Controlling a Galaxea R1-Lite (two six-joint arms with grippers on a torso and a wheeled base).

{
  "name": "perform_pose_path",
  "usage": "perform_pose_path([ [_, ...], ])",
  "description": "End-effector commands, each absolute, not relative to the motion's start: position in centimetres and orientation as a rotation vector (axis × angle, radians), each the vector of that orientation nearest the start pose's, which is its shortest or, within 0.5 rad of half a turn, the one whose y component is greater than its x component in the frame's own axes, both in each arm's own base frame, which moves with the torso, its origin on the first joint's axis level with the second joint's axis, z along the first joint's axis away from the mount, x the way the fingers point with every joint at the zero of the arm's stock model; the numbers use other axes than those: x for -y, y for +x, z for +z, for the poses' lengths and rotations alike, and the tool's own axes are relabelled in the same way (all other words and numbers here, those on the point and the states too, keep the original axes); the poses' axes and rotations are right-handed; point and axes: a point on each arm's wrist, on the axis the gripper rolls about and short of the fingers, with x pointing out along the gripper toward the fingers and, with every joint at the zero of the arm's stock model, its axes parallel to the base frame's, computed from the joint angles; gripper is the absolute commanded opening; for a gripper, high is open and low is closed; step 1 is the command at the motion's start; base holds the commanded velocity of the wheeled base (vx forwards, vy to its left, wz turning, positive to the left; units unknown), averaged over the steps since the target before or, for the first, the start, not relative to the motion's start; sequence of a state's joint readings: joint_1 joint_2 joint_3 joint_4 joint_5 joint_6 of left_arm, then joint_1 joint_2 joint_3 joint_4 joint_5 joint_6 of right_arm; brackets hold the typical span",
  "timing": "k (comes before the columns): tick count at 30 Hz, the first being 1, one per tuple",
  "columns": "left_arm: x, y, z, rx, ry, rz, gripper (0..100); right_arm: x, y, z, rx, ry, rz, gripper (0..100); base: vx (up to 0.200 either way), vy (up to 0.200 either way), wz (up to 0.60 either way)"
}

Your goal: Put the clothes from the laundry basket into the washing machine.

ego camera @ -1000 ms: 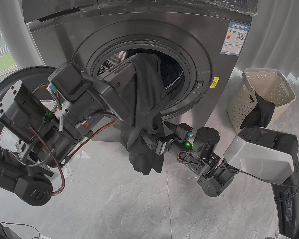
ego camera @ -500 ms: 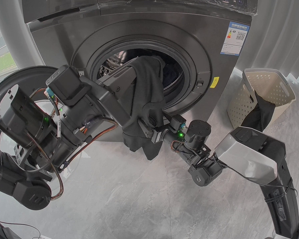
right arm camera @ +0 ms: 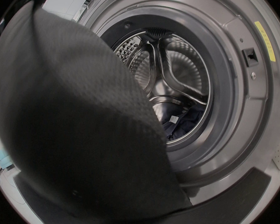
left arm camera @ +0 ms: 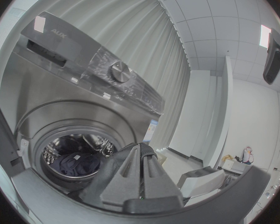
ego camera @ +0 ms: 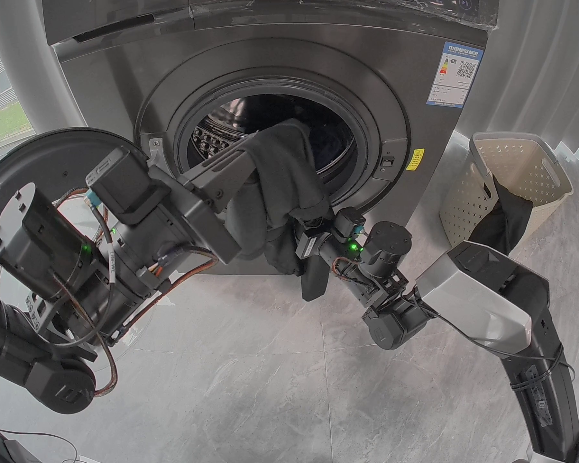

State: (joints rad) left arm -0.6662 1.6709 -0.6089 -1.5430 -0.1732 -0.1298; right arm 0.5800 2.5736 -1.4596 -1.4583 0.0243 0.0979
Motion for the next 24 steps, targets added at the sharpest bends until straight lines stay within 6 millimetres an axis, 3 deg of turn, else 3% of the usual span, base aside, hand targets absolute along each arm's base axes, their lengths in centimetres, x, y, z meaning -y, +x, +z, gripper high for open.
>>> perform_pose_path([
  [1,15.3,21.9,21.4,0.367,-0.213,-0.779,0,-25.9,40.9,9.9,0.348,0.204,0.600,0,0.000,0.000,0.00],
  [6,12.6,22.1,17.5,0.203,-0.164,-0.693,0,-24.2,38.9,12.9,0.375,0.233,0.595,0,0.000,0.000,0.00],
  [9,12.3,21.7,14.9,0.090,-0.144,-0.683,0,-23.7,37.0,14.0,0.366,0.236,0.609,0,0.000,0.000,0.00],
  [17,12.9,22.2,10.0,-0.121,-0.097,-0.680,0,-24.1,31.7,16.6,0.334,0.242,0.690,0,0.000,0.000,0.00],
  [24,13.8,23.4,7.9,-0.186,-0.084,-0.683,0,-24.3,29.1,16.2,0.275,0.234,0.733,0,0.000,0.000,0.00],
])
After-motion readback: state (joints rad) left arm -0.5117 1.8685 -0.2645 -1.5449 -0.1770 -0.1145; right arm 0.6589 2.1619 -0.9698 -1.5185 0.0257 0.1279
